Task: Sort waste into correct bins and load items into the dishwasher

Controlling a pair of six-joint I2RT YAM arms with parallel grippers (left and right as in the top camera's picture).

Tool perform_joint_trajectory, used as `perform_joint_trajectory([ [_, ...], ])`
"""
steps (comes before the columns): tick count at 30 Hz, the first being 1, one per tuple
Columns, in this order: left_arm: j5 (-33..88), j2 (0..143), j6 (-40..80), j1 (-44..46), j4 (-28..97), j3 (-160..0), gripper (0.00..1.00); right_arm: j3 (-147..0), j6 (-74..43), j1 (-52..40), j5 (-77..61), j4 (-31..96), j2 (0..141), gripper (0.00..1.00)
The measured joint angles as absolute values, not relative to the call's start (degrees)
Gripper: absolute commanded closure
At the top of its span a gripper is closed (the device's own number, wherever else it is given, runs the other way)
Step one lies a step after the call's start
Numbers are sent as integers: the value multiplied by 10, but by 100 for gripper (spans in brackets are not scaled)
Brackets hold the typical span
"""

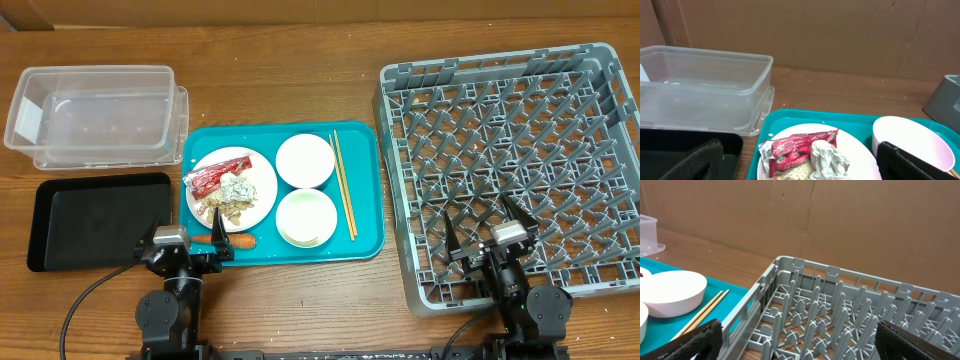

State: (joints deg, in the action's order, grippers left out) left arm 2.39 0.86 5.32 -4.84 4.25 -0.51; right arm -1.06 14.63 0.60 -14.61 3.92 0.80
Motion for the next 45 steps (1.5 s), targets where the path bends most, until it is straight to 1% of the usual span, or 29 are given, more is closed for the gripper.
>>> perform_joint_trajectory([
  [1,24,9,53,-48,43,-5,0,-11,147,6,-146,39,8,0],
  [6,22,9,53,7,43,-5,0,-11,147,6,-146,39,9,0],
  [45,22,9,53,7,43,-5,0,-11,146,6,-146,39,9,0],
])
